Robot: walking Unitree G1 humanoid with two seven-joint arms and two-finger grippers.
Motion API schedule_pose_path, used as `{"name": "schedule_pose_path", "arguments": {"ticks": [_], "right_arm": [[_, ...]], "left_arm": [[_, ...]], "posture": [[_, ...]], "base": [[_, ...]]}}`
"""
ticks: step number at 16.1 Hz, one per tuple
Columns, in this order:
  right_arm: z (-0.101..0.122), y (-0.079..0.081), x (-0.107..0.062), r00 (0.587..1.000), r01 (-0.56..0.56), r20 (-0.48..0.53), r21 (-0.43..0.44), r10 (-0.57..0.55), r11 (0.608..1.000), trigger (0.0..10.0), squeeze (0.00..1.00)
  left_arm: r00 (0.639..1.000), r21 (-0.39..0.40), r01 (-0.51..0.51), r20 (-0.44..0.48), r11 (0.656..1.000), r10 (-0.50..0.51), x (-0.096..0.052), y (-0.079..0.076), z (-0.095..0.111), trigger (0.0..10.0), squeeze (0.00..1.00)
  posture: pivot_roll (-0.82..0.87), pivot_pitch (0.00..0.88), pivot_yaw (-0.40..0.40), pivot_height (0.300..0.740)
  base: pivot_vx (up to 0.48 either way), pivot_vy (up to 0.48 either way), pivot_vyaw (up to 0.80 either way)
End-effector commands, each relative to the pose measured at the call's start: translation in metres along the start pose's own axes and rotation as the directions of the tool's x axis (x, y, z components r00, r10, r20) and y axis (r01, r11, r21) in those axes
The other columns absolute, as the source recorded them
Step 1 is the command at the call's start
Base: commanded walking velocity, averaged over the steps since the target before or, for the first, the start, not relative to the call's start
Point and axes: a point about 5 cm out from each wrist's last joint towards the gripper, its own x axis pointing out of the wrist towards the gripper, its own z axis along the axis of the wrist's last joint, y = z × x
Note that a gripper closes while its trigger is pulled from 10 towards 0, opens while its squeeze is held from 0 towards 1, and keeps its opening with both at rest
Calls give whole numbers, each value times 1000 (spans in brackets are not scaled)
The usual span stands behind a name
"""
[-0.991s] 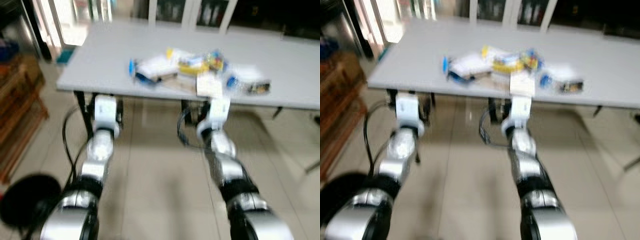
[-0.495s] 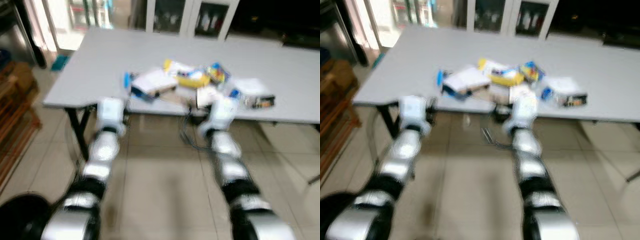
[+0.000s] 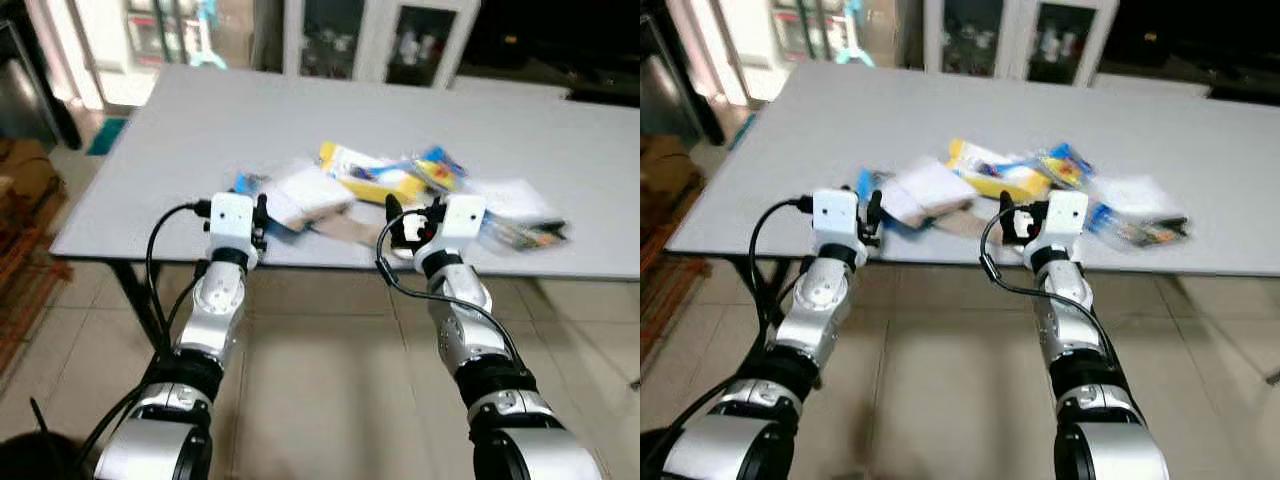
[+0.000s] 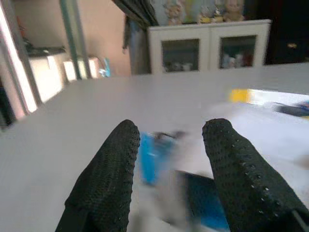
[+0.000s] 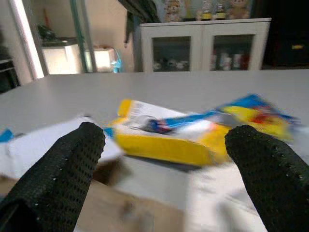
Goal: Picking trash to rubbish bin
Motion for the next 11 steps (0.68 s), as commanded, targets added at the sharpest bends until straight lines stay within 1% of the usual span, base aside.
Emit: {"name": "schedule_pose_path", "arguments": {"ticks": [1, 2, 6, 9, 11], "right_arm": [[4, 4, 2, 1000, -20, 18, -2, 20, 1000, 10000, 0], [4, 4, 2, 1000, -20, 18, -2, 20, 1000, 10000, 0], [5, 5, 2, 999, -25, 24, 8, 25, 1000, 10000, 0], [4, 5, 2, 999, -25, 23, 11, 25, 1000, 10000, 0], [5, 5, 2, 999, -25, 23, 11, 25, 1000, 10000, 0]], "left_arm": [[1000, -3, -14, 15, 1000, 14, 1, 2, 3, 10000, 0], [1000, -5, -15, 19, 1000, 15, 1, 2, 4, 10000, 0], [998, -21, -11, 63, 1000, 12, 2, 1, 12, 10000, 0], [998, -33, -11, 69, 999, 13, 2, 0, 13, 10000, 0], [998, -18, -4, 61, 1000, 5, 1, -1, 11, 10000, 0]], "posture": [[-28, 49, -96, 740], [-28, 49, -96, 740], [-29, 50, -96, 740], [-28, 49, -97, 740], [-29, 51, -97, 740]], "base": [[274, 0, 0], [274, 0, 0], [0, 0, 0], [0, 0, 0], [0, 0, 0]]}}
